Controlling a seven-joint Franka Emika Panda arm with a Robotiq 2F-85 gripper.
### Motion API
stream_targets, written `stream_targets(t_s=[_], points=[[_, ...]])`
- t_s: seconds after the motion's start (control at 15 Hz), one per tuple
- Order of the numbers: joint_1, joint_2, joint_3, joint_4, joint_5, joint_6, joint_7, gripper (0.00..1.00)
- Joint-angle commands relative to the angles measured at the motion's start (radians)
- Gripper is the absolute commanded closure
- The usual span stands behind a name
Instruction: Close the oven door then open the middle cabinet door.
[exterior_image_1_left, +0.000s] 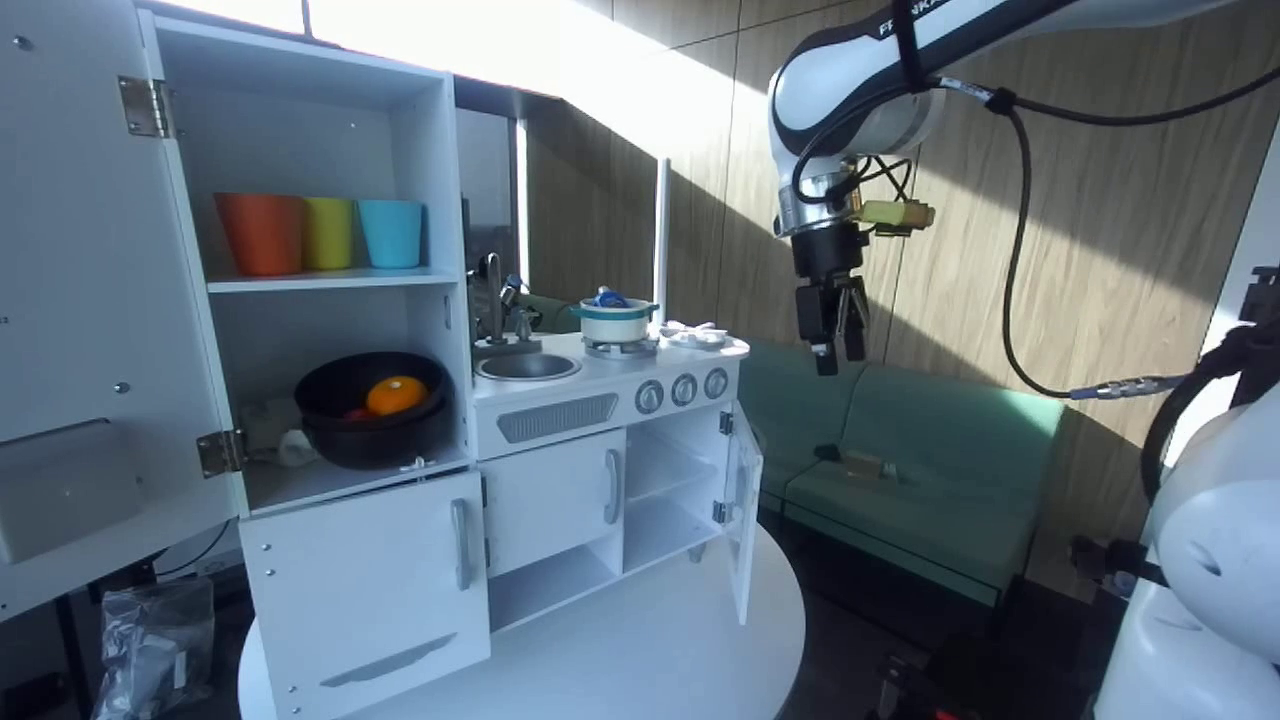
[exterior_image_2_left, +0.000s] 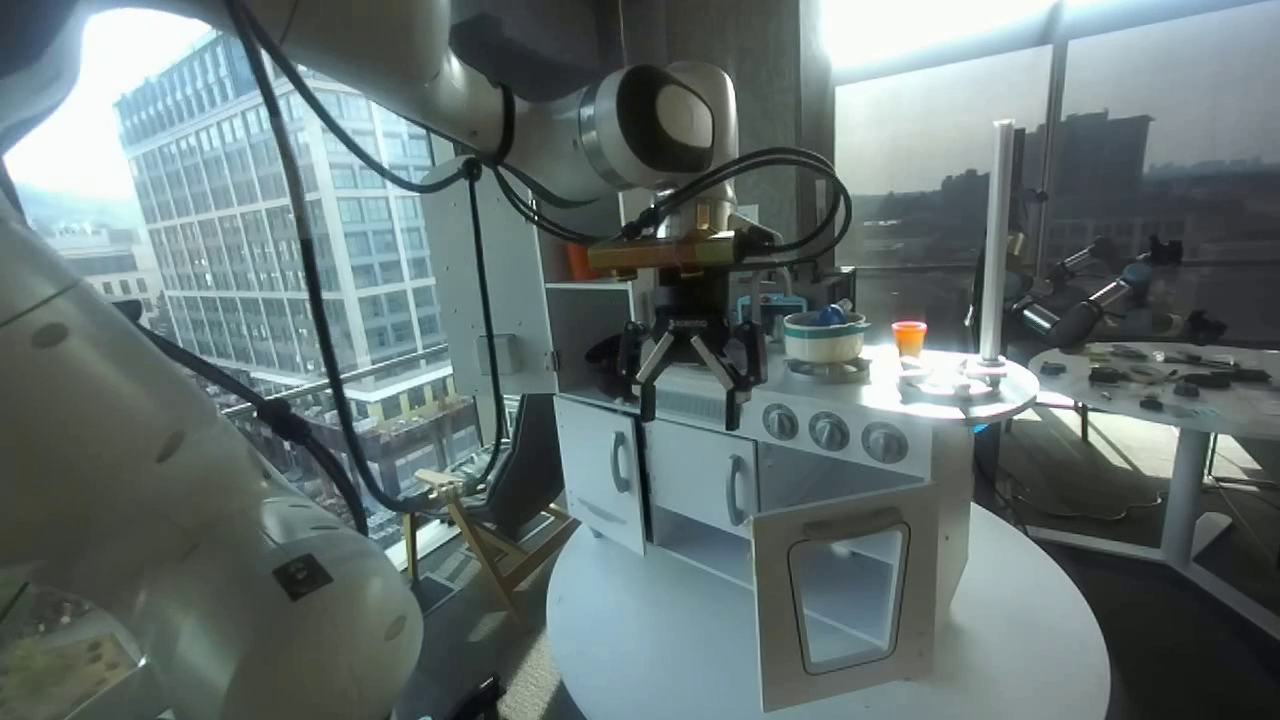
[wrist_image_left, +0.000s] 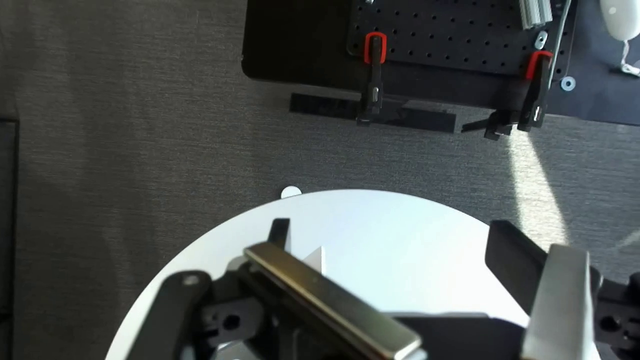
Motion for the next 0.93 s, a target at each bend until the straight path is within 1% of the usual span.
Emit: stream_targets(t_s=[0.0,0.2,0.4,0.53,0.67,0.73,0.87], points=[[-0.021,0.15,-0.007,0.112,0.013,-0.09,-0.01,0.0],[-0.034,0.212,-0.008,0.153,0.044,-0.106,0.001,0.0],[-0.049,0.239,-0.007,0.18,0.064,-0.097,0.021,0.0],[-0.051,0.245,-0.008,0.193,0.109,-0.1,0.01,0.0],[-0.044,0.241,-0.003,0.203,0.141,-0.071,-0.026,0.0],[-0.052,0.233,0.001,0.165,0.109,-0.067,0.0,0.0],[-0.051,0.233,0.002,0.164,0.113,-0.067,-0.001,0.0]])
